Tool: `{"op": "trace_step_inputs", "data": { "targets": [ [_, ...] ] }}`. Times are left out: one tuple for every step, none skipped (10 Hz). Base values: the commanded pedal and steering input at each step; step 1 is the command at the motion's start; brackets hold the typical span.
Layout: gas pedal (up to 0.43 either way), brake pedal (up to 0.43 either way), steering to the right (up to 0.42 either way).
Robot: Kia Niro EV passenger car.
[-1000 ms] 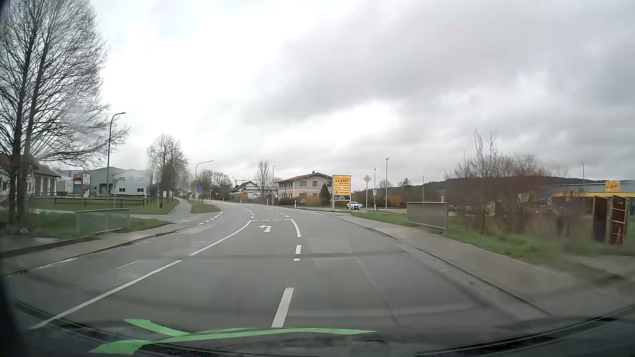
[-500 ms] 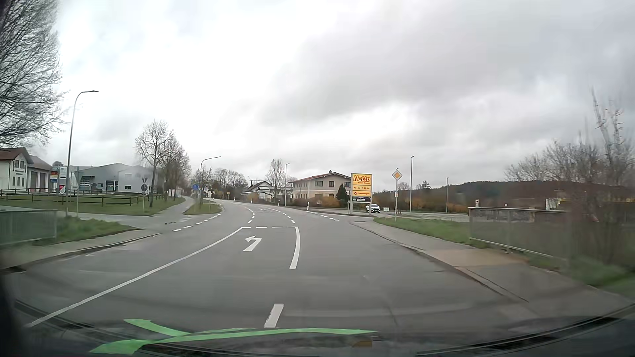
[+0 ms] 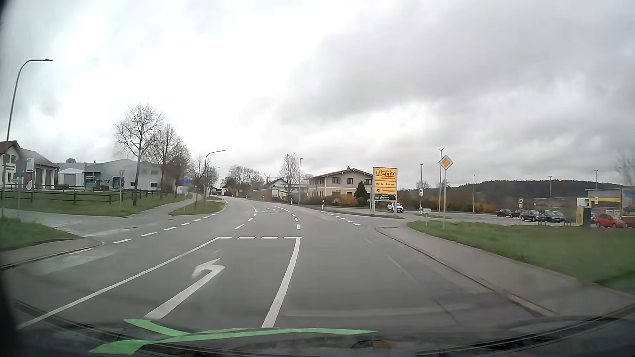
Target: Follow the waypoints while adhering to traffic rules and regulations
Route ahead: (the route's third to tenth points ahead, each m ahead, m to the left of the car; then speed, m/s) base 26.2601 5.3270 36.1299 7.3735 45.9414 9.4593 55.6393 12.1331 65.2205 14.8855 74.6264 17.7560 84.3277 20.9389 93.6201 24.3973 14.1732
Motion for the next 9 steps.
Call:
{"op": "trace_step_inputs", "data": {
  "targets": [
    [0.079,0.0,-0.034],
    [0.079,0.0,-0.034],
    [0.079,0.0,-0.034],
    [0.087,0.0,-0.034],
    [0.11,0.0,-0.034],
    [0.118,0.0,-0.034],
    [0.13,0.0,-0.033],
    [0.13,0.0,-0.032],
    [0.13,0.0,-0.031]
  ]
}}
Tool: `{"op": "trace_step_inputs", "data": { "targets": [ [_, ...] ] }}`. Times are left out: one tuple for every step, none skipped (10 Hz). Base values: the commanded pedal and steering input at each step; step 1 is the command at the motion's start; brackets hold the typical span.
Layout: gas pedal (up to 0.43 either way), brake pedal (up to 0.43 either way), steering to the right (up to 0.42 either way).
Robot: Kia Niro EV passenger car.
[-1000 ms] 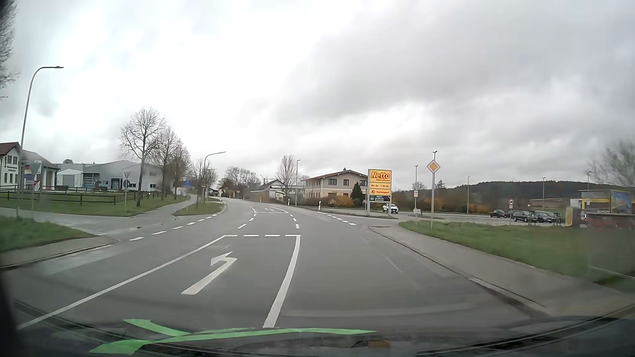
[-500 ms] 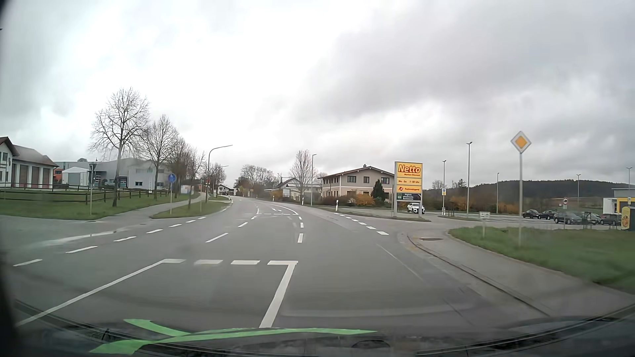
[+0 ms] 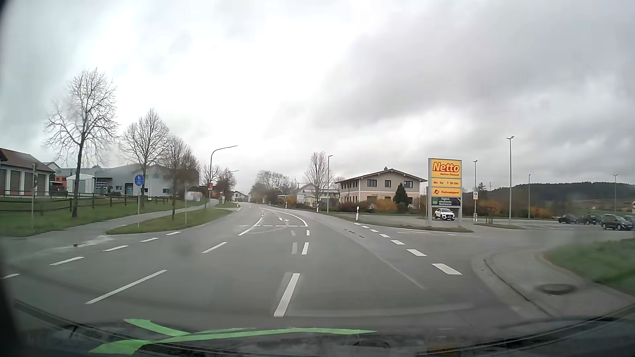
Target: Follow the waypoints while adhering to traffic rules and regulations
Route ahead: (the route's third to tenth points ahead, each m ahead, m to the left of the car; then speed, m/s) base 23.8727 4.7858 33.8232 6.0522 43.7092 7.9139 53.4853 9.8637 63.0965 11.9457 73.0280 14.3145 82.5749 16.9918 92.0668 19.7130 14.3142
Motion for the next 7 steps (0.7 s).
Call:
{"op": "trace_step_inputs", "data": {
  "targets": [
    [0.13,0.0,-0.03],
    [0.13,0.0,-0.03],
    [0.13,0.0,-0.03],
    [0.13,0.0,-0.029],
    [0.13,0.0,-0.026],
    [0.13,0.0,-0.024],
    [0.13,0.0,-0.024]
  ]
}}
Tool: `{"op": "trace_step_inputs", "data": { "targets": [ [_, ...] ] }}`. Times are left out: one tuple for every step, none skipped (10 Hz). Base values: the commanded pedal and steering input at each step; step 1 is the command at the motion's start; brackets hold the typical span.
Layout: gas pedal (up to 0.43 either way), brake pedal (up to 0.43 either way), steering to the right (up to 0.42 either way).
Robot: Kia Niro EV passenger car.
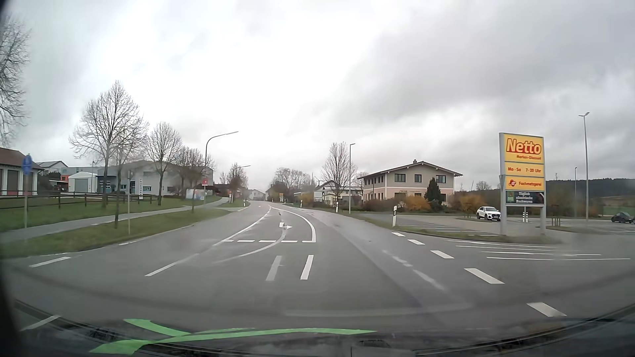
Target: Follow the waypoints while adhering to traffic rules and regulations
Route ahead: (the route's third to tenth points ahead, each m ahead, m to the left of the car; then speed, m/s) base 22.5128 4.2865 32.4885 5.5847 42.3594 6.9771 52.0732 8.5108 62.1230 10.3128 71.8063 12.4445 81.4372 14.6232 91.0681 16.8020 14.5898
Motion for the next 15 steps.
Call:
{"op": "trace_step_inputs", "data": {
  "targets": [
    [0.13,0.0,-0.024],
    [0.13,0.0,-0.024],
    [0.13,0.0,-0.024],
    [0.13,0.0,-0.025],
    [0.13,0.0,-0.025],
    [0.13,0.0,-0.027],
    [0.13,0.0,-0.028],
    [0.13,0.0,-0.028],
    [0.13,0.0,-0.029],
    [0.13,0.0,-0.029],
    [0.13,0.0,-0.029],
    [0.13,0.0,-0.03],
    [0.13,0.0,-0.031],
    [0.13,0.0,-0.031],
    [0.138,0.0,-0.031]
  ]
}}
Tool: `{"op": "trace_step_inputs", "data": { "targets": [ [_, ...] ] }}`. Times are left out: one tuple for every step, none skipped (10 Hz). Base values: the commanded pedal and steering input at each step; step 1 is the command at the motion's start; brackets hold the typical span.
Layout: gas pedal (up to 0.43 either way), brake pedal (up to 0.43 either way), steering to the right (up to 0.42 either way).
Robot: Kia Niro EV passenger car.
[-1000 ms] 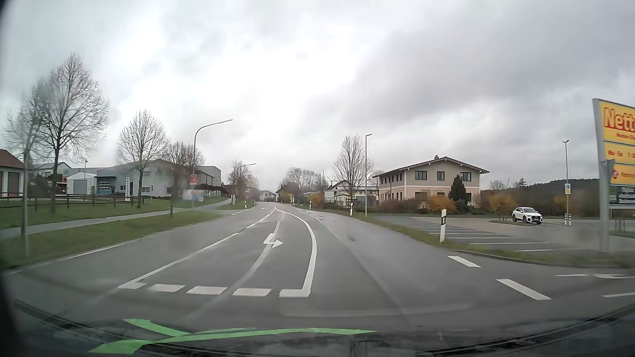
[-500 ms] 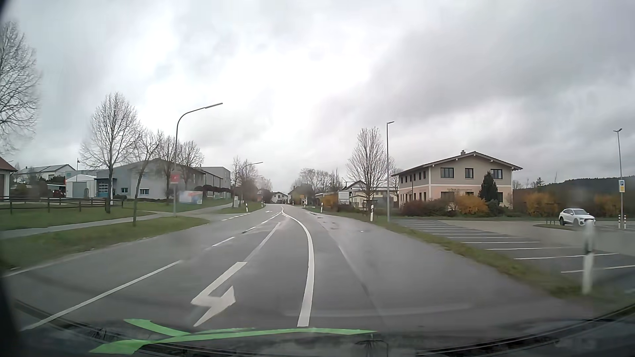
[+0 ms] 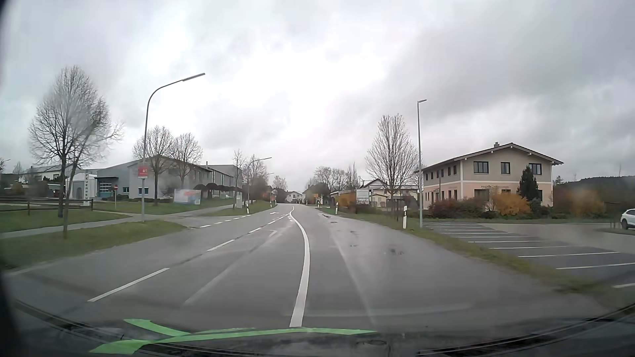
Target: Follow the waypoints while adhering to traffic rules and regulations
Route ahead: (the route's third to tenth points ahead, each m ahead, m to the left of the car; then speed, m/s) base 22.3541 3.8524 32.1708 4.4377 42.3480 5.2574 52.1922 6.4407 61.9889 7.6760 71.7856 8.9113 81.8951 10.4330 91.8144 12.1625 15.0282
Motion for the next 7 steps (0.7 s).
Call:
{"op": "trace_step_inputs", "data": {
  "targets": [
    [0.138,0.0,-0.031],
    [0.138,0.0,-0.031],
    [0.138,0.0,-0.03],
    [0.138,0.0,-0.028],
    [0.138,0.0,-0.028],
    [0.138,0.0,-0.026],
    [0.138,0.0,-0.024]
  ]
}}
